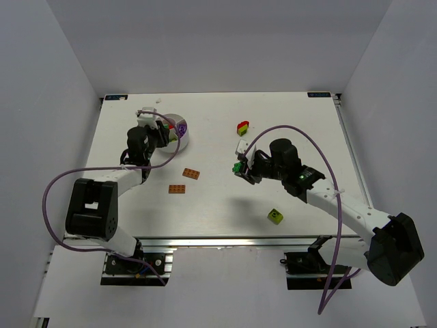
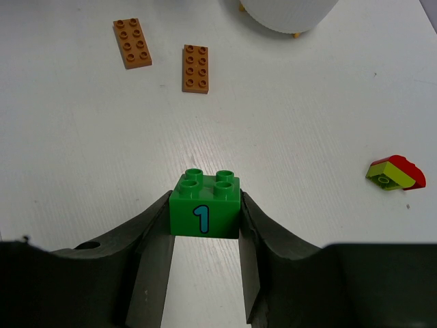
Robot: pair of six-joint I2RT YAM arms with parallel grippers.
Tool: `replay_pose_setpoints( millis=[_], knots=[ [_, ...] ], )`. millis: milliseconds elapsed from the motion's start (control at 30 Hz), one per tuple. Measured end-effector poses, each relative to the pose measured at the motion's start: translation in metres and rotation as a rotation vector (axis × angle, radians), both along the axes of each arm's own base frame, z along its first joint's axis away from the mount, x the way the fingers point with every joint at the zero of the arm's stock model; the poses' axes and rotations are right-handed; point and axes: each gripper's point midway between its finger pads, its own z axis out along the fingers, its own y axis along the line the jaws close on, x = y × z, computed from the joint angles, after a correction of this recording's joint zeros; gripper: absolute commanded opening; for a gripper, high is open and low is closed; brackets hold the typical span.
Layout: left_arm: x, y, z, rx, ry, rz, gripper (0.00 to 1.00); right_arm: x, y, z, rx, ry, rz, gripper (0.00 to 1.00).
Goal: Sort the legos into containers by color
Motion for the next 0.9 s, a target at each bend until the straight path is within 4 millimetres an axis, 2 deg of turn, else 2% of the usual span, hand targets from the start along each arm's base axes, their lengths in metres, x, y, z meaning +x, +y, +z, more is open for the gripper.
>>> replay_pose_setpoints(
  millis=[233, 500, 800, 900],
  knots=[
    [0.004, 0.000, -0.019, -0.015, 0.038, -0.003, 0.00, 0.000, 0.000, 0.000, 0.000, 0.000, 0.000, 0.00],
    [0.005, 0.000, -0.025, -0.037, 0.053, -0.001, 0.14, 0.000, 0.000, 0.000, 0.000, 0.000, 0.000, 0.00],
    [0.005, 0.002, -0.024, -0.046, 0.051, 0.005, 0.50, 0.000, 0.000, 0.000, 0.001, 0.000, 0.001, 0.00],
    [0.005, 0.002, -0.024, -0.047, 0.052, 0.006, 0.58, -0.001, 0.001, 0.000, 0.002, 0.002, 0.005, 0.00]
  ],
)
